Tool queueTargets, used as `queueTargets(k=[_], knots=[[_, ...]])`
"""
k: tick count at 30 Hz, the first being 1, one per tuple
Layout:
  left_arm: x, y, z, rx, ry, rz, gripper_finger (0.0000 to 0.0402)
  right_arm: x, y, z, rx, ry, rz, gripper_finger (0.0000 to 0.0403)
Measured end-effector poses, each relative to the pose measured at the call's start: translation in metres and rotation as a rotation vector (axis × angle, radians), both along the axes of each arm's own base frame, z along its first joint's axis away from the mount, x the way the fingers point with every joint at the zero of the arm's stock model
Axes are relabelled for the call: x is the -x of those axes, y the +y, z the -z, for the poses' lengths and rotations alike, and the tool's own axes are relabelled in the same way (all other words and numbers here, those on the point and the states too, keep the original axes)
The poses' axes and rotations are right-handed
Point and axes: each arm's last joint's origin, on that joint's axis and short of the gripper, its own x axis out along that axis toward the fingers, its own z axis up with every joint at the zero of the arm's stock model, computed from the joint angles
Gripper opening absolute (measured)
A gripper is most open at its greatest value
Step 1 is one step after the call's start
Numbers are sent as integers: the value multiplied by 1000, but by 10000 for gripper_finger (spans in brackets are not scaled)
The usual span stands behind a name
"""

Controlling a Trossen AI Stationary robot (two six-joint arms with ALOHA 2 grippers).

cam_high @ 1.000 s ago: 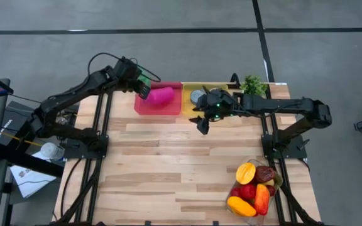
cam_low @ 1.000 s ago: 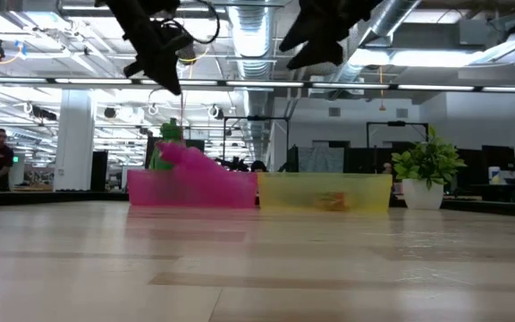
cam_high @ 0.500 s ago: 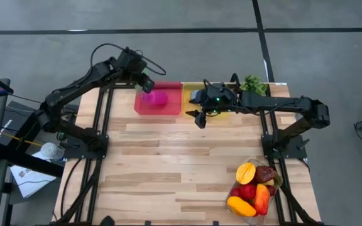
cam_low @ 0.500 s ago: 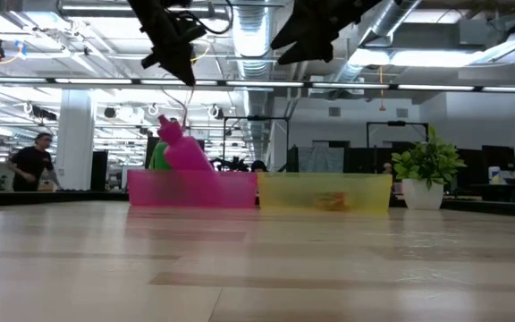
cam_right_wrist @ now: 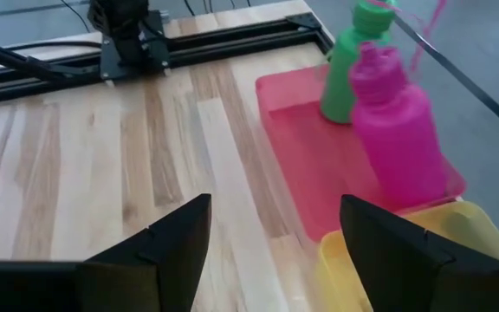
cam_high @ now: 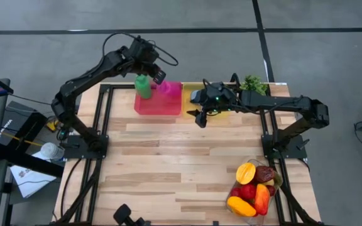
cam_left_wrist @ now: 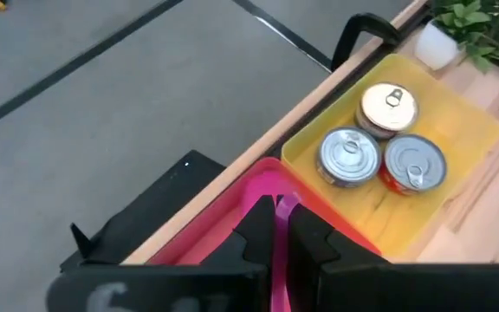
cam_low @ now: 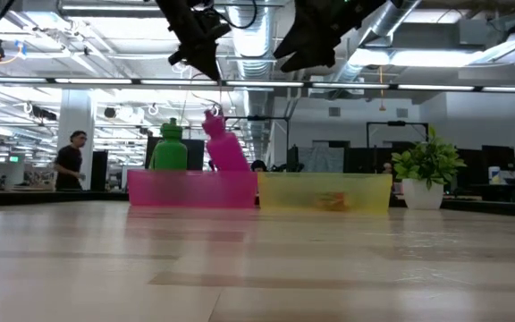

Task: Pick & Place Food Item
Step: Adjust the pink tumbler

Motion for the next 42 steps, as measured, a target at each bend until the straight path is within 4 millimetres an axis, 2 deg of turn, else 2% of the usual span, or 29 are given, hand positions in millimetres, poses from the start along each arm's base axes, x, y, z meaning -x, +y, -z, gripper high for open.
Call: queueTargets(k=[6,11,14,16,23,33,42], knots=[[-6,4,15,45,74,12,0,2,-1,3,-3,33,1,250],[-1,-1,8,32,71,23,0,3,-3,3,29,50,-16,250],[2,-4,3,21,60,20,0,-4,-5,9,58,52,-31,250],[2,-4,4,27,67,18,0,-4,-9,13,56,70,-23,250],[-3,0,12,44,86,16,0,-1,-16,8,61,47,-1,250],[10,-9,-20,61,116,16,0,0,-19,6,60,41,6,250],[14,-13,-14,104,198,11,0,0,-19,6,60,42,7,250]])
